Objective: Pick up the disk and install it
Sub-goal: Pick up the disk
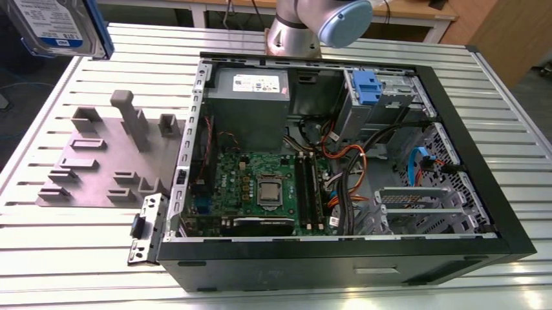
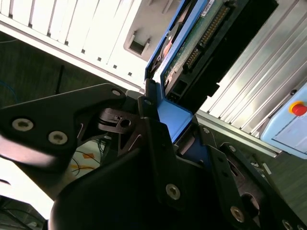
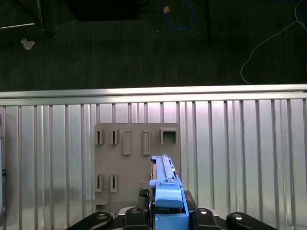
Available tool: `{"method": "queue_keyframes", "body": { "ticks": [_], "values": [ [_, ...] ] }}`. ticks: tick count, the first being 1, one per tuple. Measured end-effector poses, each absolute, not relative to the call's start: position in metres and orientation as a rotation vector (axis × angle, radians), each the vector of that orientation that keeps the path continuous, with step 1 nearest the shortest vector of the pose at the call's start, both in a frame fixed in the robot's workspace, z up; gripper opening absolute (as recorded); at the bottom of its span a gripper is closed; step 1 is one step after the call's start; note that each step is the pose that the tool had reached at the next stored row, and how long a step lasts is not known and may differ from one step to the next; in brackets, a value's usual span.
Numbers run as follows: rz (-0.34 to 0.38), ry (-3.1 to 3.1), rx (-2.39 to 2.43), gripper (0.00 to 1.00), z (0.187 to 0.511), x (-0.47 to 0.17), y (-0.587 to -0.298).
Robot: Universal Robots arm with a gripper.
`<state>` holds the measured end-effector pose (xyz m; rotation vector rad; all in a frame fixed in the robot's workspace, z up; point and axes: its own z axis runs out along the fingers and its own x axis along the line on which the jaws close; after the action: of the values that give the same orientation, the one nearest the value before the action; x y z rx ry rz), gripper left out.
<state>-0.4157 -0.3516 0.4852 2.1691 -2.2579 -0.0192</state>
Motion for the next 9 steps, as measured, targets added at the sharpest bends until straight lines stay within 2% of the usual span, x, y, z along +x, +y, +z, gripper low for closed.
{"method": "queue_keyframes", "body": {
  "ticks": [9],
  "values": [
    [-0.019, -2.258, 2.169, 0.37, 0.4852, -0.4157, -0.3544]
  ]
}}
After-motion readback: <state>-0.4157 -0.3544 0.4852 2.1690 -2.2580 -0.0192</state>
